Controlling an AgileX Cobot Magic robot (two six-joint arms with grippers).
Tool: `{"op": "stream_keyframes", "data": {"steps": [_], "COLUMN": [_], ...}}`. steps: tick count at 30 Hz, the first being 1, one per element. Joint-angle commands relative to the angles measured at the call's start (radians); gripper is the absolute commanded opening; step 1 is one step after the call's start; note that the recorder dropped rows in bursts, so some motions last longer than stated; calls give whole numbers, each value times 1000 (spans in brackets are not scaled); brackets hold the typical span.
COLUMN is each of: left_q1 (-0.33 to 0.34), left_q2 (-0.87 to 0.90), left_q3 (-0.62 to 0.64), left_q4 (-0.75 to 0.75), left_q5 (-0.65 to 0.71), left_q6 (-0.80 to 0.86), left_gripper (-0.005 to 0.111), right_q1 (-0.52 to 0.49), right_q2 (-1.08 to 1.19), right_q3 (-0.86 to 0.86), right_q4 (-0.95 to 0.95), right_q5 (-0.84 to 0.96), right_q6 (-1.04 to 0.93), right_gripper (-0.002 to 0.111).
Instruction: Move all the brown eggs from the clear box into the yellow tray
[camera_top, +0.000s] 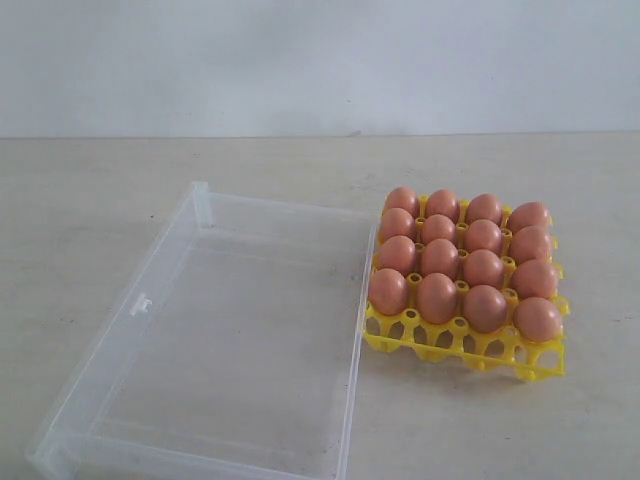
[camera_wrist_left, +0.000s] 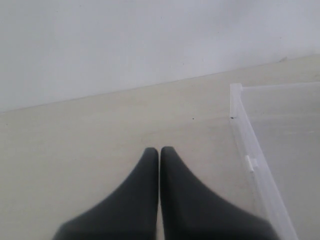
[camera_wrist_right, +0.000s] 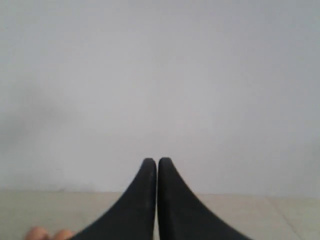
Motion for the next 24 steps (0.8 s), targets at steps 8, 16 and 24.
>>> {"op": "stream_keyframes", "data": {"steps": [8,16,24], "left_q1": [-2,-2,-2], "left_q2": [-1,-1,-1], "left_q3": [3,3,3], "left_q4": [-4,-4,-4], "left_q5": [-6,-6,-4], "left_q6": [-7,-7,-7], "left_gripper": [1,1,1], "right_q1": [-4,80,78], "right_q2": [-20,-179,-179], "right_q3": [129,199,199], "right_q4": [1469,822,838], "right_q5": [279,458,502], "right_q6": [-1538,-920,-954], "right_gripper": [1,1,1]}}
